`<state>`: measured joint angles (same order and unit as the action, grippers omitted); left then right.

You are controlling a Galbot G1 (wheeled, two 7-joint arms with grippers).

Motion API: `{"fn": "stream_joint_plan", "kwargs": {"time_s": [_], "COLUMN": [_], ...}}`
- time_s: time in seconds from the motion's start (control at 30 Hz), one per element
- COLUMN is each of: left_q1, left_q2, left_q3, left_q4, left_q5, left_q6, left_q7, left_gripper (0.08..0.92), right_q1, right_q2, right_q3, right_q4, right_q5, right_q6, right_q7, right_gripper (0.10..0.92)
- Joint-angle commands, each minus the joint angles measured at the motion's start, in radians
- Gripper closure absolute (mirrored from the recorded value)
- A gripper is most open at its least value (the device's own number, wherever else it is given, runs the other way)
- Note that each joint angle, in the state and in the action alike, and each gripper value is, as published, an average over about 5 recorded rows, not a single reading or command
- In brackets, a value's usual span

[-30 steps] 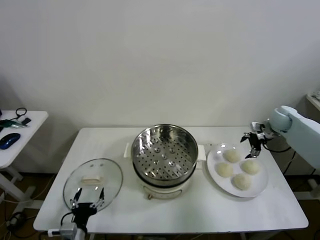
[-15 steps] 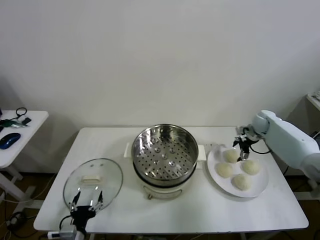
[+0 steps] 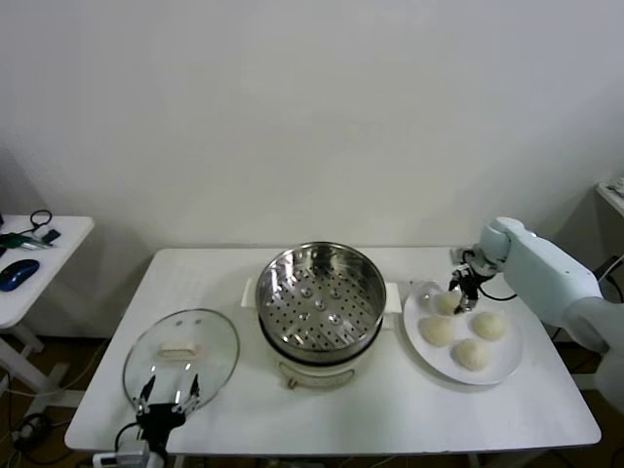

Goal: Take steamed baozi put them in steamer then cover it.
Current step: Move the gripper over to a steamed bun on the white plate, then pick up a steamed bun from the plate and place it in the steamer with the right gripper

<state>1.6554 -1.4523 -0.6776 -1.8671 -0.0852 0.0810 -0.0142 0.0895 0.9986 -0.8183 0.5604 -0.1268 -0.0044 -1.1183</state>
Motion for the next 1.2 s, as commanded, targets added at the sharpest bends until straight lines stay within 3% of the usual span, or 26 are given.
{"fn": "stream_joint_plan", "kwargs": {"time_s": [0.03,0.27,0.47,0.63,0.8,0.93,1.2], "left_q1": [0.002,0.004,0.009,0.01,0.015,0.019,0.02], "left_q2": [-0.001,-0.005,-0.004,-0.01,-0.017,-0.015,-0.019], "left_q3": [0.001,0.0,0.0,0.001,0.003,0.001,-0.001], "left_q4": [-0.002,-0.019,-0.041,-0.049,-0.054,-0.05,-0.042], "left_q5": [0.003,0.005,0.01,0.012,0.016,0.019,0.026], "left_q6": [0.003,0.012,0.018,0.022,0.019,0.014,0.011], "left_q7": [-0.003,-0.007,-0.009,-0.011,-0.014,-0.019,-0.027], "left_gripper": [0.177,0.177,0.177,0.177,0.177,0.177,0.177], "right_q1": [0.03,0.355,0.791,0.921,0.864,0.759,0.487], "right_q2": [0.0,-0.081,-0.035,0.011,0.046,0.082,0.162], "right_q3": [-0.045,-0.377,-0.63,-0.607,-0.582,-0.582,-0.524], "right_q4": [0.021,0.317,0.565,0.83,1.052,1.05,0.768], "right_q5": [0.013,0.223,0.357,0.363,0.25,0.114,-0.159], "right_q6": [0.004,0.082,0.222,0.317,0.376,0.409,0.498], "right_q7": [-0.01,-0.035,-0.062,-0.032,0.03,0.07,0.157], "right_gripper": [0.38,0.381,0.381,0.381,0.38,0.381,0.381]}}
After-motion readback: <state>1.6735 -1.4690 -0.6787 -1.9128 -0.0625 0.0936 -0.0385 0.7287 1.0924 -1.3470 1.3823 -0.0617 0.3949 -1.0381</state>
